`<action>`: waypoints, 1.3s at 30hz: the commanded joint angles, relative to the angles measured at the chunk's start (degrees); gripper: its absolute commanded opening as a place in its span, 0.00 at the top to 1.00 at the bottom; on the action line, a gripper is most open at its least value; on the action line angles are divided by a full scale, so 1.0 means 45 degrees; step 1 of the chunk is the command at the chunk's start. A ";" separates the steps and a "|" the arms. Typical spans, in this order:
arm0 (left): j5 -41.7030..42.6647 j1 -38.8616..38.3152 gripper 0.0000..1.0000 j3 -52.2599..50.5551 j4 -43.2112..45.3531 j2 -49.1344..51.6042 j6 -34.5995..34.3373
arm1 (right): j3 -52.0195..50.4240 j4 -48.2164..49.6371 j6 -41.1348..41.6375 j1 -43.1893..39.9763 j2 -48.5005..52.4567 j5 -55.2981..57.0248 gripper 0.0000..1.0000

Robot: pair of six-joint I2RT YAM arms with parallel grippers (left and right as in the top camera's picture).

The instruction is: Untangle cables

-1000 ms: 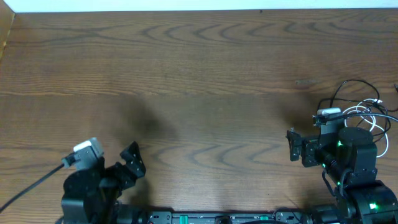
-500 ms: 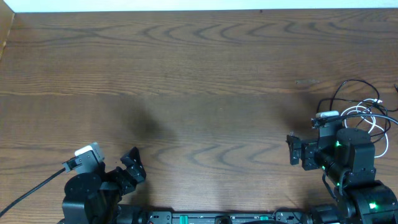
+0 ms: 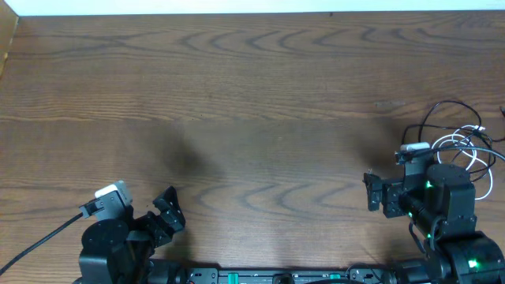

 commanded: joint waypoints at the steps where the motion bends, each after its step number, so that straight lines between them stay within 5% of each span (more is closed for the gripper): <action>1: 0.0024 0.0039 0.02 -0.0092 0.0000 -0.0039 0.0262 | -0.0602 0.0141 -0.0151 0.0073 -0.1093 0.0398 0.01; 8: 0.0024 0.0039 0.02 -0.0092 0.0000 -0.0039 0.0262 | -0.2807 0.3507 -0.0155 0.0078 -0.3638 0.0389 0.01; 14: 0.0024 0.0039 0.02 -0.0092 0.0000 -0.0039 0.0262 | -0.5819 0.8830 -0.0151 0.0078 -0.6105 0.0389 0.01; 25: 0.0024 0.0039 0.02 -0.0092 0.0000 -0.0039 0.0262 | -0.8922 1.3998 -0.0155 -0.0102 -0.7563 0.0831 0.01; 39: 0.0024 0.0039 0.02 -0.0092 0.0000 -0.0034 0.0262 | -0.8908 1.3449 -0.0151 -0.0855 -0.7563 0.2293 0.01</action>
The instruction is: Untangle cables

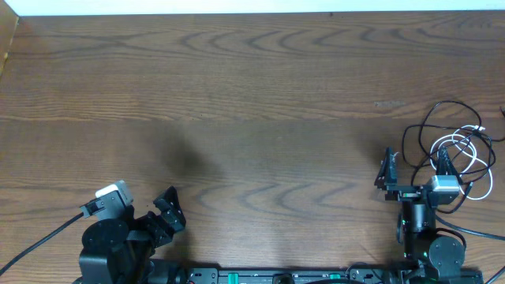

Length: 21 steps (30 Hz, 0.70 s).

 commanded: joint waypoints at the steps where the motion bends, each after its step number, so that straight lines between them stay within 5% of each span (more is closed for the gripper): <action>1: -0.0068 0.0039 0.02 -0.0083 0.0000 -0.0049 0.0262 | -0.0053 -0.0583 -0.0102 -0.0291 -0.0112 0.0311 0.01; 8: -0.0068 0.0039 0.02 -0.0083 0.0000 -0.0049 0.0262 | -0.0058 -0.3614 -0.0102 -0.0316 -0.0112 -0.0355 0.01; 21: -0.0068 0.0039 0.02 -0.0083 0.0000 -0.0049 0.0262 | -0.0058 -0.3507 -0.0107 -0.0316 -0.0107 -0.0432 0.01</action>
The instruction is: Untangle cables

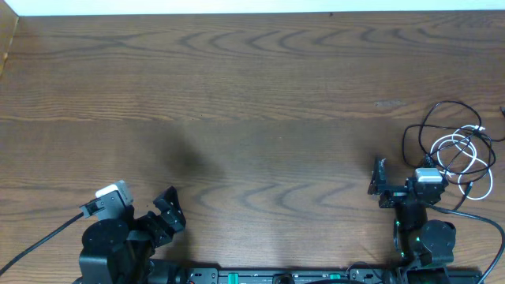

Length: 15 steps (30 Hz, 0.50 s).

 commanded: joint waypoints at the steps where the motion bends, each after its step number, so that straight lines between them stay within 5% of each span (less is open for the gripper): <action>1: -0.0068 0.0039 0.02 -0.0083 0.0000 -0.0049 0.0262 | -0.0019 -0.0053 -0.0107 -0.0078 -0.0092 -0.0053 0.01; 15: -0.0068 0.0039 0.02 -0.0083 0.0000 -0.0049 0.0262 | -0.0019 -0.0097 -0.0427 -0.0078 -0.0087 -0.0612 0.01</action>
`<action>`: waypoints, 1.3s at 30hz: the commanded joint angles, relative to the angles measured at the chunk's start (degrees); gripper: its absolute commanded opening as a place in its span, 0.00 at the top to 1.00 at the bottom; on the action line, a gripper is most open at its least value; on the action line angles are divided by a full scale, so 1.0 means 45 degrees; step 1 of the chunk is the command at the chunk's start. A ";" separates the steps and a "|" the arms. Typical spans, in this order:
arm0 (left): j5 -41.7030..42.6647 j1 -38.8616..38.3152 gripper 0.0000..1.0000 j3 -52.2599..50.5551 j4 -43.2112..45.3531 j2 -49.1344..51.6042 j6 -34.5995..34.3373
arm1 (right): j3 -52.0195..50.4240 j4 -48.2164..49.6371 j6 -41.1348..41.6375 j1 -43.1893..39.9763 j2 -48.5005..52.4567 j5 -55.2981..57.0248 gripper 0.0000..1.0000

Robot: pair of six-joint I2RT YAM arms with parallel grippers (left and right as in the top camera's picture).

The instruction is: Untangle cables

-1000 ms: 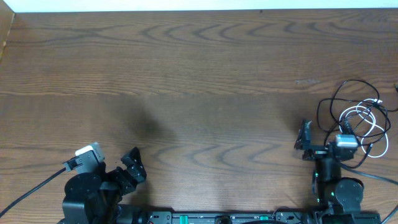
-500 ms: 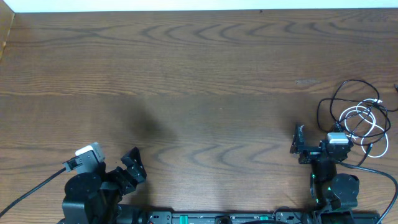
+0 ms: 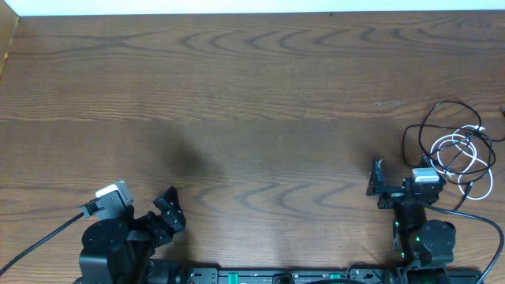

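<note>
A tangle of black and white cables (image 3: pixel 454 146) lies at the table's right edge, the thin black loops lying over the white coil. My right gripper (image 3: pixel 377 183) sits just left of the tangle, pointing left, away from the cables; its fingers look close together with nothing between them. My left gripper (image 3: pixel 168 207) rests at the front left, far from the cables, its fingers slightly spread and holding nothing.
The wooden table (image 3: pixel 237 102) stretches across the view, with a pale wall strip along its far edge. A black lead (image 3: pixel 39 241) runs off the left arm toward the front left corner. The rail of the arm bases lines the front edge.
The right arm has barely shifted; its wrist sits a touch lower. The cables and the left arm are as they were.
At first the right arm's bulky body stood over the front right, hiding the lower part of the tangle. Then it was stretched forward with its gripper near the cables' left side. After that the gripper sat slightly further left, where it stays. The left arm never moved.
</note>
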 commanded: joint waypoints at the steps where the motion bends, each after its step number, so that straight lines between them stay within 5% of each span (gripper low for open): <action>1: -0.0068 0.0039 0.02 -0.0083 0.0000 -0.0044 0.0262 | -0.0019 -0.0058 -0.0175 -0.0078 -0.0092 -0.0146 0.01; 39: -0.0228 0.0039 0.02 -0.0117 -0.0500 -0.0049 0.0427 | -0.0019 -0.0058 -0.0180 -0.0078 -0.0092 -0.0146 0.01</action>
